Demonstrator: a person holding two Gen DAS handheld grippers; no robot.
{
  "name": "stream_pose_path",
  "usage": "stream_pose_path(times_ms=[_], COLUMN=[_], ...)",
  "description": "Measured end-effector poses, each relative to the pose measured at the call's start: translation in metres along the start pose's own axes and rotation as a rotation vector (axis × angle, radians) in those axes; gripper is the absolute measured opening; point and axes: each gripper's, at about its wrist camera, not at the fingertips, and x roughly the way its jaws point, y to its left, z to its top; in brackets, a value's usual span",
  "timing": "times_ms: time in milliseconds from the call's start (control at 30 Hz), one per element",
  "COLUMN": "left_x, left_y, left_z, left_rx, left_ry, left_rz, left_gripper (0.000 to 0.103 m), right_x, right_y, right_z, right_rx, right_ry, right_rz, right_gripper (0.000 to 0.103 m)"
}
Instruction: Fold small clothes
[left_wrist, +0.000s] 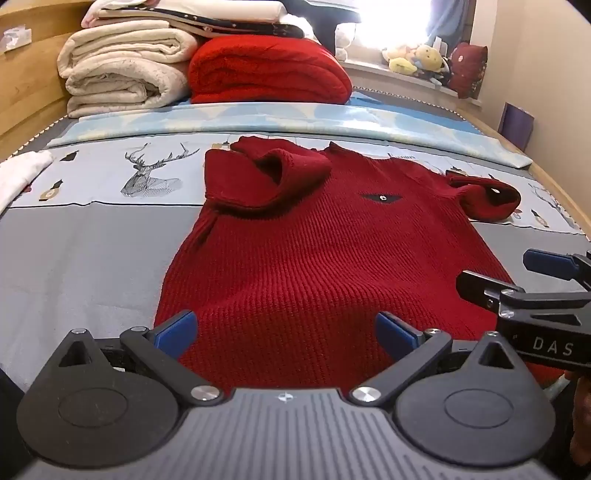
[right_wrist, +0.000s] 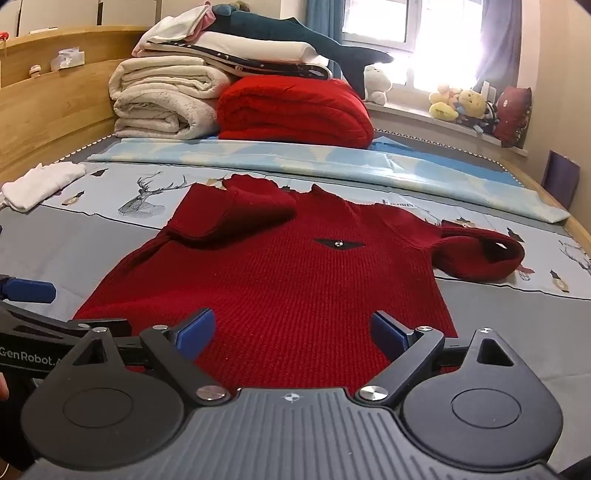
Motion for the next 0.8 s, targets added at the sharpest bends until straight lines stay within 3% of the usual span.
stream_pose_path(times_ms=[800], left_x=[0.0056], left_y=[0.0015], left_z=[-0.0041], left_rx=[0.006], left_ry=[0.008], left_rz=[0.001], left_gripper=[0.102], right_x=[-0.0006], right_y=[-0.0013], right_z=[0.0005], right_rx=[-0.004], right_ry=[-0.002], right_rz=[0.003], right_gripper=[0.090])
